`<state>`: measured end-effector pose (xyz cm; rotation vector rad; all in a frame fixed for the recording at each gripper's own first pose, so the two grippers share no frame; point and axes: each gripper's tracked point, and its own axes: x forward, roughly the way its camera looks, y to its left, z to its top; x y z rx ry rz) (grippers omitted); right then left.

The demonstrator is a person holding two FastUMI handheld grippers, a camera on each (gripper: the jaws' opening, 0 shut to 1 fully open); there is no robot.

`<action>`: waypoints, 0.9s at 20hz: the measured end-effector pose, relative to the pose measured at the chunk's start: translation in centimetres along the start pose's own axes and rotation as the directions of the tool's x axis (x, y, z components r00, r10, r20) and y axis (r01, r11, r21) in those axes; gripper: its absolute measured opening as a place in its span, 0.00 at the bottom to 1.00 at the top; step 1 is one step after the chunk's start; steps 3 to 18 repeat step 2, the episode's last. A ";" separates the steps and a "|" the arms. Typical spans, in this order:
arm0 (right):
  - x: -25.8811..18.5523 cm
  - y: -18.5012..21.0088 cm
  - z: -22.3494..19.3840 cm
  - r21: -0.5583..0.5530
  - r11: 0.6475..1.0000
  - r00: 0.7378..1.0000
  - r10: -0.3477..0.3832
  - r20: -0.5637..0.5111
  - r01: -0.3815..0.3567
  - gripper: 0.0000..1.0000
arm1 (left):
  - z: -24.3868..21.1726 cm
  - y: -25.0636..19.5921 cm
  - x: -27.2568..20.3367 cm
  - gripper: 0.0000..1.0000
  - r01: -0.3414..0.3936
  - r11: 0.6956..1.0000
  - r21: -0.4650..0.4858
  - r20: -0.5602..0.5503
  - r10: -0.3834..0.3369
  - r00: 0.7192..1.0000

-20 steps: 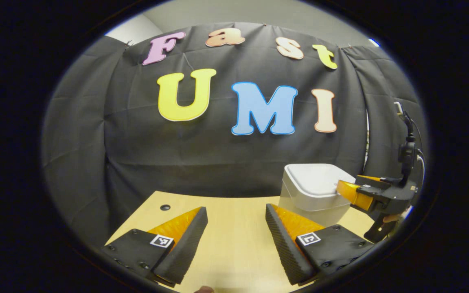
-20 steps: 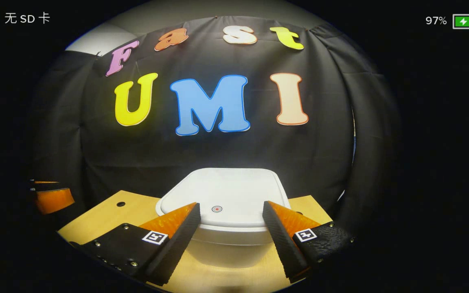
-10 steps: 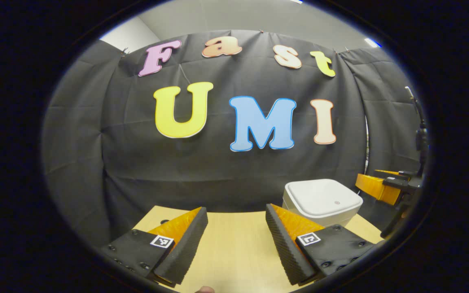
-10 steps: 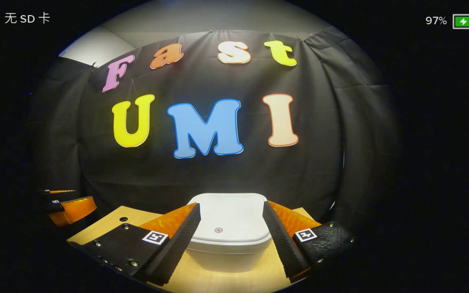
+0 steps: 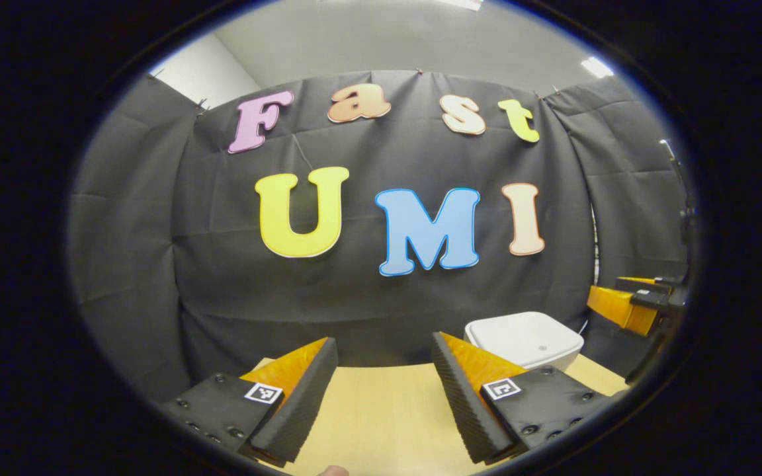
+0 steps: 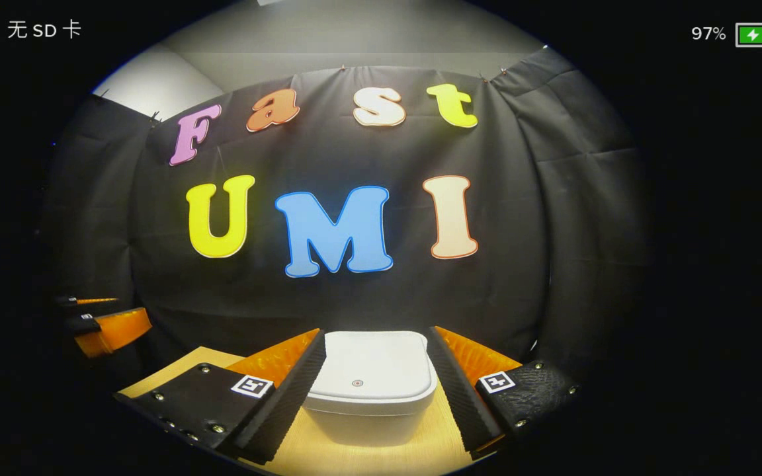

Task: Press the lid of the desktop garbage bin to open it, pick up the crumpled paper on the desktop and throw it into the bin, then pick up the pop can on the desktop and drop it into the bin, and finally close the garbage bin lid.

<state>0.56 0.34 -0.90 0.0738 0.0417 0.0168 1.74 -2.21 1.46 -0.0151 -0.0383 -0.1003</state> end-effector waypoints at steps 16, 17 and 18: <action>0.0 0.2 -0.6 0.003 1.000 1.000 0.001 -0.009 -0.001 0.97 | -0.4 -0.1 -0.1 0.96 0.006 1.000 -0.019 -0.005 -0.006 1.000; 0.0 0.2 -0.6 0.003 1.000 1.000 0.001 -0.009 -0.001 0.97 | -0.4 -0.1 -0.1 0.96 0.006 1.000 -0.019 -0.005 -0.006 1.000; 0.0 0.2 -0.6 0.003 1.000 1.000 0.001 -0.009 -0.001 0.97 | -0.4 -0.1 -0.1 0.96 0.006 1.000 -0.019 -0.005 -0.006 1.000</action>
